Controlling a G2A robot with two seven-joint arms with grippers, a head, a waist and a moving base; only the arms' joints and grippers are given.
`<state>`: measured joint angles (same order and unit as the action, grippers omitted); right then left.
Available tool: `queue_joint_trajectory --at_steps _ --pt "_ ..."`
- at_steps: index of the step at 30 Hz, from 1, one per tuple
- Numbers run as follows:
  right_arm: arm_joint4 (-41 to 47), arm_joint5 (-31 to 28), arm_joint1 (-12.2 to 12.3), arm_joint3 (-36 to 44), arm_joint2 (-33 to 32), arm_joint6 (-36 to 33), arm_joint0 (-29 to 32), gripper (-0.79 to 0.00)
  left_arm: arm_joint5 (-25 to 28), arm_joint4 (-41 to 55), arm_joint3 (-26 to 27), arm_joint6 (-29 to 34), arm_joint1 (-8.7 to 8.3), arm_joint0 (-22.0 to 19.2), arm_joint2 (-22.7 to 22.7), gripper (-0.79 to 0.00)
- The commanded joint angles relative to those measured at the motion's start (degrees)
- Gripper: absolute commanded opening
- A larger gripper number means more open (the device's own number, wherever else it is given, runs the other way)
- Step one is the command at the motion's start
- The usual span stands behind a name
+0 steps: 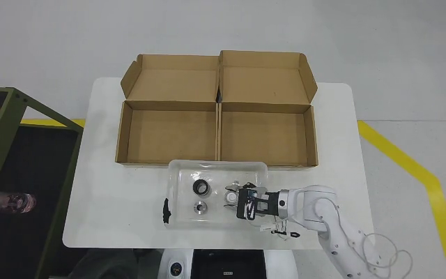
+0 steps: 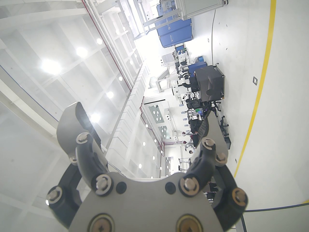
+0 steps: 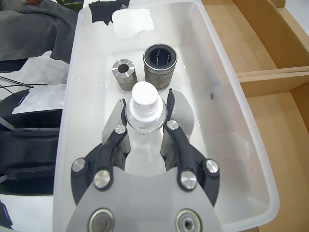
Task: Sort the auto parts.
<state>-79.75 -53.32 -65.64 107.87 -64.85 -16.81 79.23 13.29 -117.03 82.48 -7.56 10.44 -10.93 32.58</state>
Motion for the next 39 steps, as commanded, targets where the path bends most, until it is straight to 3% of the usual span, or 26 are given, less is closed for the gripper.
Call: queue_joint_trajectory --at_steps 1,14,25,39 --pt "1.1 -0.3 0.1 0.4 -0.3 1.0 0.1 -0.785 0.0 0.0 0.0 0.0 0.00 0.0 0.0 0.000" --pt "13.0 -2.0 0.2 0.9 -1.7 16.3 -0.5 -0.785 0.0 0.0 0.0 0.0 0.00 0.0 0.0 0.000" --pt "25.0 1.8 -0.1 -0.6 -2.4 20.7 -2.9 -0.785 0.0 0.0 0.0 0.0 0.00 0.0 0.0 0.000" --pt "35.3 12.3 -1.0 -4.4 -4.5 24.7 -6.1 -0.785 0.0 0.0 0.0 0.0 0.00 0.0 0.0 0.000"
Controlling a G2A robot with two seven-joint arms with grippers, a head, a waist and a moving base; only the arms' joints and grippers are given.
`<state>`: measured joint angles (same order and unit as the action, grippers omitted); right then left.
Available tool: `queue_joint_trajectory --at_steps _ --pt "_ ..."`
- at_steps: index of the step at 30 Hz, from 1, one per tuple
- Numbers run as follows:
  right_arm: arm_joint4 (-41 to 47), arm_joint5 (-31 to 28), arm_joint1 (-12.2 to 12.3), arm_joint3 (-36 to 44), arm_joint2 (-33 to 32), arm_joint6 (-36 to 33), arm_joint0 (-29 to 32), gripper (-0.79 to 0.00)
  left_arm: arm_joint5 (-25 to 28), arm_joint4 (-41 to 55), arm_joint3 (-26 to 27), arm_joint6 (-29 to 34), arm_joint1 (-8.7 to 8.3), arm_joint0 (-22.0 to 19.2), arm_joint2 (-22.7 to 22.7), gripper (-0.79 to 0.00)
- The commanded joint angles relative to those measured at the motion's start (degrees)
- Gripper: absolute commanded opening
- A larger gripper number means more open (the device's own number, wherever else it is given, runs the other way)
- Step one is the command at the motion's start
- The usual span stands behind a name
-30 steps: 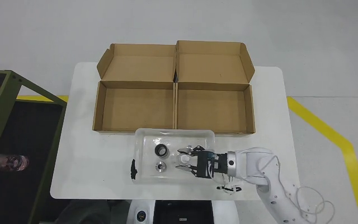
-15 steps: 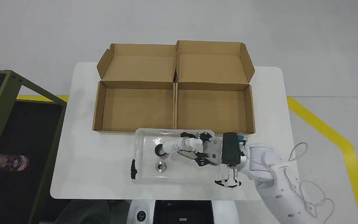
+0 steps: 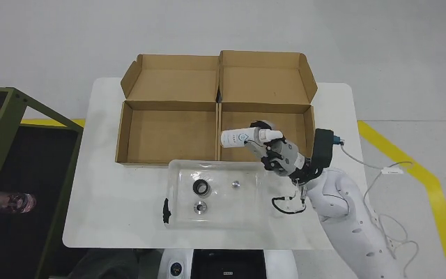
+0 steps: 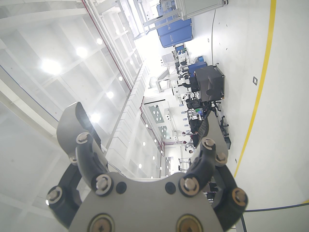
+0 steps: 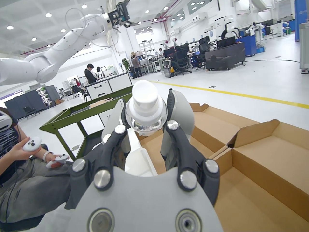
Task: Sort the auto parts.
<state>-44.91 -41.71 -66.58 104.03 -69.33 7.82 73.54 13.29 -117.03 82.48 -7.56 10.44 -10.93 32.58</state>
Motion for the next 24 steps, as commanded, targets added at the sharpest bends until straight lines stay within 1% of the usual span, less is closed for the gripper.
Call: queue_joint_trajectory --at_steps 1,7,13,17,24 --pt "0.7 1.4 -0.2 -1.1 0.0 0.1 -0.8 -0.785 0.0 0.0 0.0 0.0 0.00 0.0 0.0 0.000" --pt "-0.9 5.3 -0.6 -3.7 0.2 -0.7 -3.4 -0.785 0.0 0.0 0.0 0.0 0.00 0.0 0.0 0.000" --pt "-5.0 9.5 -1.0 -6.6 1.1 -3.0 -6.2 -0.785 0.0 0.0 0.0 0.0 0.00 0.0 0.0 0.000" --pt "-6.6 11.7 -1.2 -8.7 1.6 -5.4 -8.2 -0.785 0.0 0.0 0.0 0.0 0.00 0.0 0.0 0.000" --pt "-10.1 13.4 -1.5 -11.2 3.1 -11.3 -11.7 -0.785 0.0 0.0 0.0 0.0 0.00 0.0 0.0 0.000"
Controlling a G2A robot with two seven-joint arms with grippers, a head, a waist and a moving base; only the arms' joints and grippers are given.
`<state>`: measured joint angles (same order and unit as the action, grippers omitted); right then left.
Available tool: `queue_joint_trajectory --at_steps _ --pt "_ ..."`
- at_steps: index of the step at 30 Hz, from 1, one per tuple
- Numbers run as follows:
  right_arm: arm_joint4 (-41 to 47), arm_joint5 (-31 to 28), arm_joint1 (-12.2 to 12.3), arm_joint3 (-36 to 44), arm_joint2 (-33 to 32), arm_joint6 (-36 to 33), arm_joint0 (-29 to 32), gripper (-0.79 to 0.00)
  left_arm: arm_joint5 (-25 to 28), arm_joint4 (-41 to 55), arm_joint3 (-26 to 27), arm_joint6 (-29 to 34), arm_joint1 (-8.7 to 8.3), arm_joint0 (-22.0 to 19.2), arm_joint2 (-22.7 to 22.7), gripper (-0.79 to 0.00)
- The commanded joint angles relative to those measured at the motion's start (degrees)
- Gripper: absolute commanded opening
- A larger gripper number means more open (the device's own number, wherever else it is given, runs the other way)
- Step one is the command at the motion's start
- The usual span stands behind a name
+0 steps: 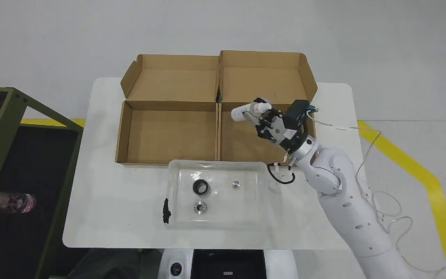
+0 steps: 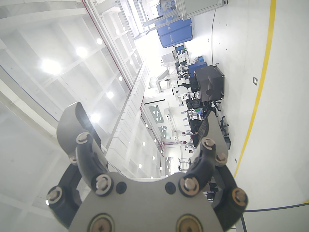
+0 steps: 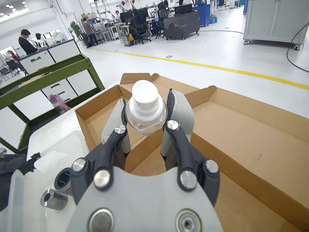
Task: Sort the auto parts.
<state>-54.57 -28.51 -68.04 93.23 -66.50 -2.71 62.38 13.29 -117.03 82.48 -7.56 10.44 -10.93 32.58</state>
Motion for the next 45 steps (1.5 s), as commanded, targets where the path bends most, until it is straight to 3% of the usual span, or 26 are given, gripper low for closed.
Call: queue_joint_trajectory --at_steps 1,16,30,32,34,45 --pt "-1.0 0.5 -0.1 -0.9 0.6 -1.4 -1.0 -0.785 0.0 0.0 0.0 0.0 0.00 0.0 0.0 0.000" --pt "-9.1 2.5 -1.2 -9.4 5.8 -8.7 -7.5 -0.785 0.0 0.0 0.0 0.0 0.00 0.0 0.0 0.000" --pt "-14.3 2.8 -2.3 -14.6 9.5 -9.9 -10.3 -0.785 0.0 0.0 0.0 0.0 0.00 0.0 0.0 0.000" --pt "-14.7 2.9 -2.4 -15.1 9.8 -9.6 -10.5 -0.560 0.0 0.0 0.0 0.0 0.00 0.0 0.0 0.000" --pt "-15.1 2.9 -2.5 -15.4 10.0 -9.4 -10.7 -0.453 0.0 0.0 0.0 0.0 0.00 0.0 0.0 0.000" --pt "-16.2 0.9 -2.3 -12.3 8.3 -8.1 -10.7 -0.409 0.0 0.0 0.0 0.0 0.00 0.0 0.0 0.000"
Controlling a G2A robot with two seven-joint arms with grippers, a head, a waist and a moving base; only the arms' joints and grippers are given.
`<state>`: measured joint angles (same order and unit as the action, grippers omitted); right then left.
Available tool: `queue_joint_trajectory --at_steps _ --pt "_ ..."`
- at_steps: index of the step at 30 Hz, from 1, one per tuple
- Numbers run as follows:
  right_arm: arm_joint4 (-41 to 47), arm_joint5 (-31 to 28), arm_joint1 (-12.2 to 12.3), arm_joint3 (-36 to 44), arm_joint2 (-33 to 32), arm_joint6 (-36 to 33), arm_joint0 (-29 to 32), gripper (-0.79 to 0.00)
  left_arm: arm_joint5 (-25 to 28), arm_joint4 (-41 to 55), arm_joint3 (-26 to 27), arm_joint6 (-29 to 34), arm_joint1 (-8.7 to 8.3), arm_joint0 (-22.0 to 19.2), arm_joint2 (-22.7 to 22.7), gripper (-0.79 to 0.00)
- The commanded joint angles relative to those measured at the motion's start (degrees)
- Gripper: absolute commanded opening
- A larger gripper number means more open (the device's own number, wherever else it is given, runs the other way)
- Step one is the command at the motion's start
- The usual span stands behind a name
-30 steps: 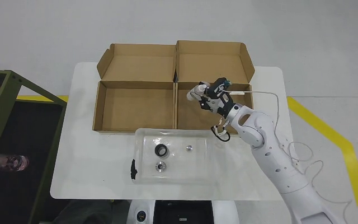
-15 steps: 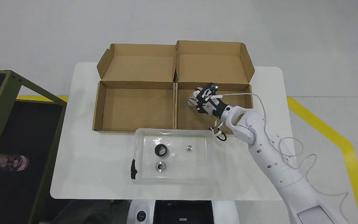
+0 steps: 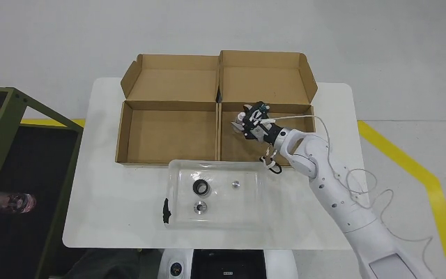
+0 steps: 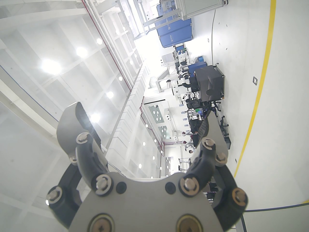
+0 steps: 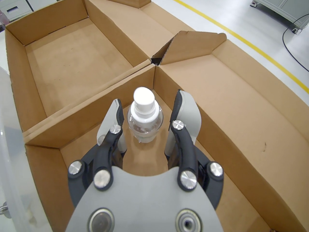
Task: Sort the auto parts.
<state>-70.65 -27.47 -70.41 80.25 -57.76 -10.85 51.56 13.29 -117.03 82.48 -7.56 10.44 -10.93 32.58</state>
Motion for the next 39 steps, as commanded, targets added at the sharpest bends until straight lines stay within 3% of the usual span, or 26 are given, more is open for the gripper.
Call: queue_joint_trajectory --at_steps 1,12,17,21,39 --pt "-0.4 -0.4 0.2 1.6 -0.8 0.1 0.3 -0.409 0.0 0.0 0.0 0.0 0.00 0.0 0.0 0.000" --pt "-0.8 -7.1 2.1 15.0 -7.1 -2.2 4.6 -0.379 0.0 0.0 0.0 0.0 0.00 0.0 0.0 0.000" --pt "-1.3 -11.1 2.9 23.1 -8.6 -4.3 7.8 -0.259 0.0 0.0 0.0 0.0 0.00 0.0 0.0 0.000" --pt "-1.1 -13.9 3.4 27.2 -9.1 -5.7 10.2 -0.243 0.0 0.0 0.0 0.0 0.00 0.0 0.0 0.000" --pt "-7.8 -22.6 5.0 33.0 -4.9 -11.7 19.1 -0.237 0.0 0.0 0.0 0.0 0.00 0.0 0.0 0.000"
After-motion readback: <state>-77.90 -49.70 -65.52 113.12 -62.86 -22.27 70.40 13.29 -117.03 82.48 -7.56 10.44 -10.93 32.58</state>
